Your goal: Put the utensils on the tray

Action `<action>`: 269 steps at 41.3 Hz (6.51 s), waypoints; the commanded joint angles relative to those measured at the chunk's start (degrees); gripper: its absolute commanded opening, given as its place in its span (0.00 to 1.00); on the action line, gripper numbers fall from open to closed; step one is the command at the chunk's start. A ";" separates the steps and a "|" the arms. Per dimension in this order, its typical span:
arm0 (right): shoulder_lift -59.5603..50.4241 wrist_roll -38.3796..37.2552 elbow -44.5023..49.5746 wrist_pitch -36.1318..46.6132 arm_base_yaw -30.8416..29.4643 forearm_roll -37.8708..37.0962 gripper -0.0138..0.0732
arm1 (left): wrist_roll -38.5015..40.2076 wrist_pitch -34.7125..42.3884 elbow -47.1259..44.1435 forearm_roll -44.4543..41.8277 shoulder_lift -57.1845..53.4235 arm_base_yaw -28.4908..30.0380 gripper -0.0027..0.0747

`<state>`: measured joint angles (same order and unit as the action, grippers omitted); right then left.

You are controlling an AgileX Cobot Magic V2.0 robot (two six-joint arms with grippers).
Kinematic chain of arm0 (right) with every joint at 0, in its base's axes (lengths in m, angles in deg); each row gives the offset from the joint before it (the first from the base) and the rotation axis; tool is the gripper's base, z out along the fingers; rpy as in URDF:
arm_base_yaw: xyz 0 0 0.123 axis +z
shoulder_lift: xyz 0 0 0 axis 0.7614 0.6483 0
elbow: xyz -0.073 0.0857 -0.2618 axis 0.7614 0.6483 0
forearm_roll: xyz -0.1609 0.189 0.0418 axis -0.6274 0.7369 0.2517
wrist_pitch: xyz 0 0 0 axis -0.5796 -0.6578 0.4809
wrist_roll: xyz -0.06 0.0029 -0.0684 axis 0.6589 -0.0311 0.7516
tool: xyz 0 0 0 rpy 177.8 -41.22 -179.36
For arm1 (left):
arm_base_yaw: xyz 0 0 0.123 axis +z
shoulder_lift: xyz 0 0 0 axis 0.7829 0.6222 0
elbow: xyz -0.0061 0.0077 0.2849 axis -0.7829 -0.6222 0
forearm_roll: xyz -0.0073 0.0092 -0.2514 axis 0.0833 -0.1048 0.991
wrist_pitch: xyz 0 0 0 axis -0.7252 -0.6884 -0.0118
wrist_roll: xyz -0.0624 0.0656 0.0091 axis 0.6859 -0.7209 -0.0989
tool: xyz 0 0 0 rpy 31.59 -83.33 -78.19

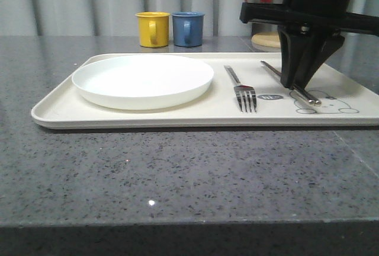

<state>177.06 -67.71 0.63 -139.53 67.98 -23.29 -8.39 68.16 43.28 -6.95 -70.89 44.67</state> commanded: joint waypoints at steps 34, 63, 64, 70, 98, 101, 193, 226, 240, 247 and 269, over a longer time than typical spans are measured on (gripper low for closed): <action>-8.08 0.23 -1.89 1.78 -1.89 -7.81 0.57 | 0.46 4.94 1.64 0.57 0.59 0.01 0.01; -7.60 19.39 -1.89 0.44 -32.14 -10.22 0.57 | 0.46 4.94 1.64 0.57 0.59 0.01 0.01; -7.08 19.48 -1.89 0.64 -32.14 -10.22 0.57 | 0.46 4.94 1.64 0.57 0.59 0.01 0.01; -4.42 19.84 -1.89 2.50 -32.14 -10.15 0.57 | 0.46 4.94 1.64 0.57 0.59 0.01 0.01; 0.42 19.84 -1.89 3.89 -32.14 -10.15 0.24 | 0.46 4.94 1.64 0.57 0.59 0.01 0.01; 0.00 19.84 -1.94 3.90 -32.14 -10.35 0.15 | 0.46 4.94 1.64 0.57 0.59 0.01 0.01; -1.73 3.88 -1.92 -1.79 -6.78 -0.74 0.41 | 0.46 4.94 1.64 0.61 0.59 0.01 0.01; -18.55 12.70 -3.70 -6.39 -6.78 -2.53 0.17 | 0.46 4.94 1.64 0.61 0.59 0.01 0.01; -28.45 17.16 6.04 -0.56 -6.78 -2.53 0.05 | 0.46 4.94 1.64 0.61 0.59 0.01 0.01; -36.95 20.17 17.19 10.94 -6.78 -2.53 0.05 | 0.46 4.94 1.64 0.61 0.59 0.01 0.01; -69.11 20.20 55.73 45.87 -6.78 -4.65 0.05 | 0.46 4.94 1.64 0.61 0.59 0.01 0.01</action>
<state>112.71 -48.03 53.79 -102.42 61.26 -27.31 -8.39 68.16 43.28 -6.74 -70.89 44.67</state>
